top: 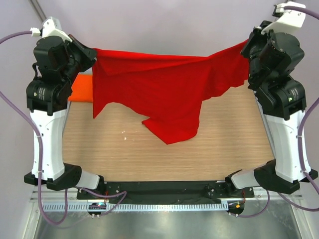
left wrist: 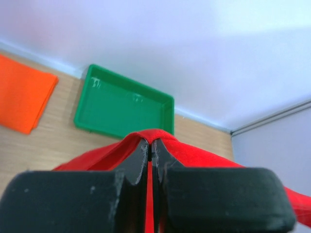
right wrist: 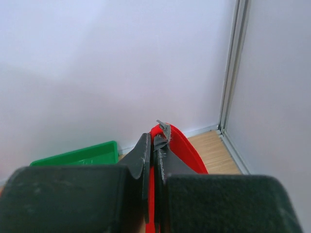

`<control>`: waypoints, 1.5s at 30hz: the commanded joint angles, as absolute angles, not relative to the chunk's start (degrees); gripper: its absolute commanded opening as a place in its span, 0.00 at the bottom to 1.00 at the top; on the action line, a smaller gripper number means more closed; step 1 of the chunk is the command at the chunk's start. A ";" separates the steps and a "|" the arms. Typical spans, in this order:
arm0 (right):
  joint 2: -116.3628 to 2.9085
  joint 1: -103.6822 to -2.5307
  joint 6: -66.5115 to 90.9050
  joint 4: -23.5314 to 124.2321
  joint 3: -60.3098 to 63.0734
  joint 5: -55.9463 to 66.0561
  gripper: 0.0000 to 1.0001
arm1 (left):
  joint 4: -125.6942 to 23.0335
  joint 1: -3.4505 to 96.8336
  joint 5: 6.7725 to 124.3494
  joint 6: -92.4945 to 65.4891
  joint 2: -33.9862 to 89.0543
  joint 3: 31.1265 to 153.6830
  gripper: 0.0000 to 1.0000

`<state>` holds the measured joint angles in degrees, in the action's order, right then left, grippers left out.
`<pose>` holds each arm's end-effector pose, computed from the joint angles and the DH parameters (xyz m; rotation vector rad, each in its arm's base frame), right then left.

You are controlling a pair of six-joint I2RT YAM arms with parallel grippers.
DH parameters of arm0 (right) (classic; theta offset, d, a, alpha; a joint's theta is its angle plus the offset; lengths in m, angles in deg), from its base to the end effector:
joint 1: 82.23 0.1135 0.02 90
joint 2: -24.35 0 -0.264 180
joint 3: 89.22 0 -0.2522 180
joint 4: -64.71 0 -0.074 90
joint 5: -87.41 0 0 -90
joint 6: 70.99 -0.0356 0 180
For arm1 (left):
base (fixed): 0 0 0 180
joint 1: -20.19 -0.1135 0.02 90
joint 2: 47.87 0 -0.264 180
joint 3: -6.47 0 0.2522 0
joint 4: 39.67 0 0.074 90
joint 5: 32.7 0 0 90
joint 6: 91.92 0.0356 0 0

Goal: Fold and stack the t-shirts
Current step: Flatten the tshirt out

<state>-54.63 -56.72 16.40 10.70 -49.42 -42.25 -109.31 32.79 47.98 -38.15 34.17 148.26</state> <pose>0.1827 0.0620 0.6064 0.2764 1.4487 -0.1013 0.2140 -0.0419 0.5741 -0.4788 1.6995 -0.4814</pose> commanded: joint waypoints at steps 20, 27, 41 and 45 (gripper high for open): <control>-55.39 -58.24 23.85 27.66 -49.42 -46.01 0.01 | -83.49 31.27 50.27 -40.07 34.14 138.33 0.00; -45.02 -58.24 12.95 7.48 -36.20 -41.35 0.01 | -92.27 31.27 50.00 -41.47 20.96 114.41 0.00; -38.76 -58.06 1.44 -29.30 -17.26 -5.01 0.01 | -115.22 31.27 60.80 -40.77 4.78 85.91 0.00; -37.69 -56.40 -2.69 -22.98 -3.43 3.80 0.01 | -114.09 31.27 64.15 -42.09 6.52 77.20 0.00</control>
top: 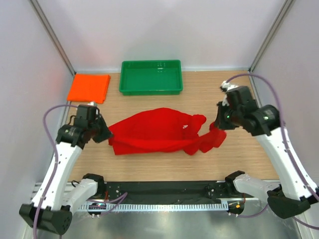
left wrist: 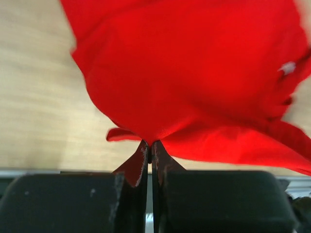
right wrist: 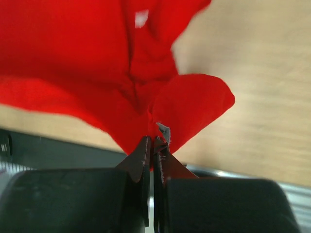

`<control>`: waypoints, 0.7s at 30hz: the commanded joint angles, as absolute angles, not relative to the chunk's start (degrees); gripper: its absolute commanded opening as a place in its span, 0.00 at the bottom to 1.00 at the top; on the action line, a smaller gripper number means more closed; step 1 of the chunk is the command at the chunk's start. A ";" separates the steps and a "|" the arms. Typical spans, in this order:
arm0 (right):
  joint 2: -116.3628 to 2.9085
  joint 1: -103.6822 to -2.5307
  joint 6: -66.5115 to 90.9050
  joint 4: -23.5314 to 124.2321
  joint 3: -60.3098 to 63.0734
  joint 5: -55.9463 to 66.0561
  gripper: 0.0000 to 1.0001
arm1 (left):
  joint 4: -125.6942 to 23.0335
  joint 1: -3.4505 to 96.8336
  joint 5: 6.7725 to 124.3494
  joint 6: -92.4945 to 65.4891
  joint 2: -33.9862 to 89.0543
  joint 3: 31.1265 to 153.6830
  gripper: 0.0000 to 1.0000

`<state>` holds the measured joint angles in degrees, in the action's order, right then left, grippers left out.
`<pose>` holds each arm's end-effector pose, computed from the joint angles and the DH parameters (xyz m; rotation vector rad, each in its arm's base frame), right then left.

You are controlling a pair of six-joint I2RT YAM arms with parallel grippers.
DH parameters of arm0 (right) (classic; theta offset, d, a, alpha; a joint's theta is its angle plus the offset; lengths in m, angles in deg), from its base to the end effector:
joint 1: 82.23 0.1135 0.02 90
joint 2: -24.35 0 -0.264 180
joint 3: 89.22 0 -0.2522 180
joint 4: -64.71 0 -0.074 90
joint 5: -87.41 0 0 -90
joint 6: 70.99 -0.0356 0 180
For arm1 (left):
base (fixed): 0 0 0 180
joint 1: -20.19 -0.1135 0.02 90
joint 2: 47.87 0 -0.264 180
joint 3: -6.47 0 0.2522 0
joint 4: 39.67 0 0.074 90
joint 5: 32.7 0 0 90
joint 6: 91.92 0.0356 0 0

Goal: Fold and stack the t-shirts
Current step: Flatten the tshirt out

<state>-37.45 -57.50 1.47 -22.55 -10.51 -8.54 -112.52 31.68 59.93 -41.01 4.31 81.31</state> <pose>0.1500 0.0650 0.4255 -0.1028 2.4079 0.2187 0.1574 -0.0337 0.3350 -0.5755 2.4299 -0.4381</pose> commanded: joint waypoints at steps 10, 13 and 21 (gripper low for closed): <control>-57.00 -50.24 -8.85 -4.26 6.80 4.01 0.01 | -106.70 31.27 60.91 -40.33 24.71 77.17 0.00; -63.86 -49.98 -8.50 -2.93 3.73 2.43 0.01 | -105.38 31.18 59.94 -38.58 32.70 81.30 0.00; -76.62 -49.98 -6.39 -2.66 -4.81 0.23 0.07 | -104.67 31.27 58.98 -35.15 51.08 92.47 0.20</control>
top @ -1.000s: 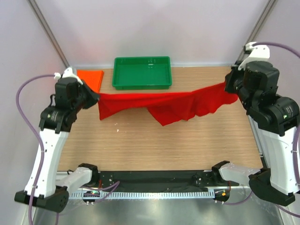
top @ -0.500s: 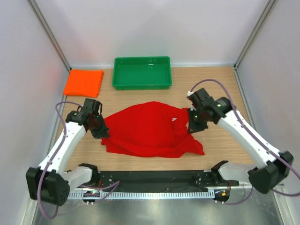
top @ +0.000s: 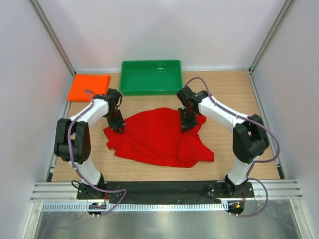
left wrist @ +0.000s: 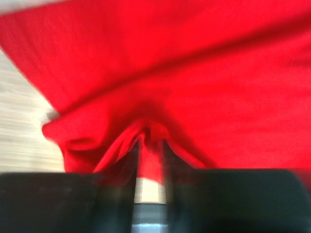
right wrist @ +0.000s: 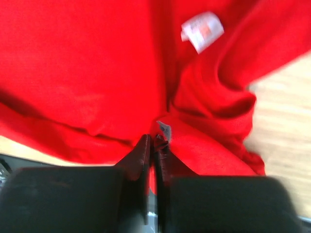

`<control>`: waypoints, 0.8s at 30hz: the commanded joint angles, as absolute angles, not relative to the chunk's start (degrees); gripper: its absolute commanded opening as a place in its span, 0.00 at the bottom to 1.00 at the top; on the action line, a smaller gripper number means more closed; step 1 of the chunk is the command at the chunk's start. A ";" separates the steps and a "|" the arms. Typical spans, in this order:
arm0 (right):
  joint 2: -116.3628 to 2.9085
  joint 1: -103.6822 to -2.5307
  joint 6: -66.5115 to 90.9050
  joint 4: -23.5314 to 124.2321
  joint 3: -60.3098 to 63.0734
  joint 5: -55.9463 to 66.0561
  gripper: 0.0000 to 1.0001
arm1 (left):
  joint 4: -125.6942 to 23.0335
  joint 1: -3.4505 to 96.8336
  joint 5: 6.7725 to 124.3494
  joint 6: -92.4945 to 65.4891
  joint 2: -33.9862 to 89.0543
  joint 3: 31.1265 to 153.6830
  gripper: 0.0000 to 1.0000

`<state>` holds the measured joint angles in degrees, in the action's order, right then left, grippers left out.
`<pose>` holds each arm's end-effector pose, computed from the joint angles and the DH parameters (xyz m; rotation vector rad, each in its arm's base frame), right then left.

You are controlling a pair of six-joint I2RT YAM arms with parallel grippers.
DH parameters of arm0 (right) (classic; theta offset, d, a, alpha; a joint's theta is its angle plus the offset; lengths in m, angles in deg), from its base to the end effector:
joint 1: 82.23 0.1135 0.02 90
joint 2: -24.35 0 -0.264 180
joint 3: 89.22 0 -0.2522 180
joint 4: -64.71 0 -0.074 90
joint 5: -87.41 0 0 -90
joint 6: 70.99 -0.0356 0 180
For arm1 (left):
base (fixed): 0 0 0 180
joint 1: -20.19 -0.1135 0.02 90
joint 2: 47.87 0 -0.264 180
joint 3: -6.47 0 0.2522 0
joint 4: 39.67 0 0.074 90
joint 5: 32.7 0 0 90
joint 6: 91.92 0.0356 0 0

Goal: Fold and stack the t-shirts
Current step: Flatten the tshirt out

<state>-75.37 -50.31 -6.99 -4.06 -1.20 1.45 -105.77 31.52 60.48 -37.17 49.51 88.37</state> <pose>0.2873 0.1819 0.2333 -0.1651 2.9538 0.2607 0.3065 -0.0634 0.1996 -0.6206 2.9597 -0.1651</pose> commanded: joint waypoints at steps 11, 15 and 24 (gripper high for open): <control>-70.93 -50.76 -3.84 -6.18 -1.13 -3.99 0.56 | -108.99 31.27 55.71 -43.57 26.07 78.53 0.67; -64.70 -53.83 -4.28 -5.75 2.65 -0.22 0.56 | -105.65 31.53 56.95 -45.43 19.98 68.33 0.41; -55.11 -61.22 -4.81 -5.04 11.44 1.46 0.57 | -103.62 31.71 58.18 -51.49 25.51 66.29 0.64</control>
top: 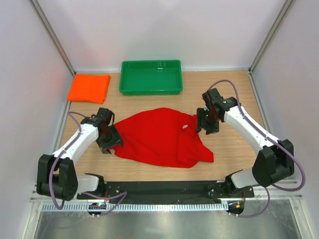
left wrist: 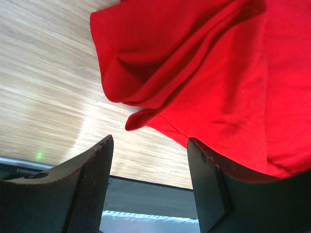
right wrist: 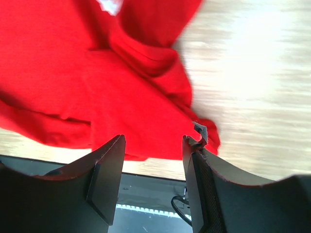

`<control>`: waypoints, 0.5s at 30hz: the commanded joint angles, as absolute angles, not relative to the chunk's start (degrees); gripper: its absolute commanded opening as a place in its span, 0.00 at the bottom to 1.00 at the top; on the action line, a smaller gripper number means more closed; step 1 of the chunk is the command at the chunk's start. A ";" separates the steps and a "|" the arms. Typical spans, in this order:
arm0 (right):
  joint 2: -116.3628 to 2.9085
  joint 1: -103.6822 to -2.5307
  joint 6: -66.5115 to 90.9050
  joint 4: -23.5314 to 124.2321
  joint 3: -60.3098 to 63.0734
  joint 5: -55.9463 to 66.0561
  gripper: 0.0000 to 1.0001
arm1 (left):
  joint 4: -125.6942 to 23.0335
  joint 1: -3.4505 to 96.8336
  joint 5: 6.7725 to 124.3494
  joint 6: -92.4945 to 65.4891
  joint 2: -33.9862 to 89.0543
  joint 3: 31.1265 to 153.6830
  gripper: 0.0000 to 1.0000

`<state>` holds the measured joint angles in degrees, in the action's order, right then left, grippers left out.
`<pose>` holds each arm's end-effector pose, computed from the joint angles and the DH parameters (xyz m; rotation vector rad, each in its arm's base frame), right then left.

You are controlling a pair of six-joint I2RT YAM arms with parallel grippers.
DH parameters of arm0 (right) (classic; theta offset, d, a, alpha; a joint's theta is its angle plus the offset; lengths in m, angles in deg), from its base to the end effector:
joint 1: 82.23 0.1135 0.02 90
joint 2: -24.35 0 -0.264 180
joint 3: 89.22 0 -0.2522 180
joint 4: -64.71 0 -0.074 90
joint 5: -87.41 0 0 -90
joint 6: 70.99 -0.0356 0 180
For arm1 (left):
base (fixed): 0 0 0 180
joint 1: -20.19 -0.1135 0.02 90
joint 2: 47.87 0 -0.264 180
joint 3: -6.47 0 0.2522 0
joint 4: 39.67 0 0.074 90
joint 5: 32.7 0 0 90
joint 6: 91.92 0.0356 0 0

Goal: Fold and stack the t-shirts
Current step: Flatten the tshirt out

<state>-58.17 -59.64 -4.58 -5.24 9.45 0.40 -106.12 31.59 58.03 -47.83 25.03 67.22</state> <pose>0.2515 0.1067 0.2663 0.0125 2.8482 0.2539 0.2063 -0.0421 0.2053 -0.8789 2.8359 -0.1587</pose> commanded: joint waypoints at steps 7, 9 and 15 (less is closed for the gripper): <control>-50.97 -64.48 -4.28 -5.48 13.73 1.28 0.58 | -103.18 31.71 54.31 -53.95 31.58 66.73 0.64; -50.27 -65.09 -4.28 -5.57 14.26 1.46 0.58 | -102.83 31.79 54.40 -55.35 32.72 66.38 0.64; -49.83 -66.06 -4.37 -5.83 14.70 1.02 0.58 | -101.43 31.71 52.91 -56.68 34.48 66.03 0.60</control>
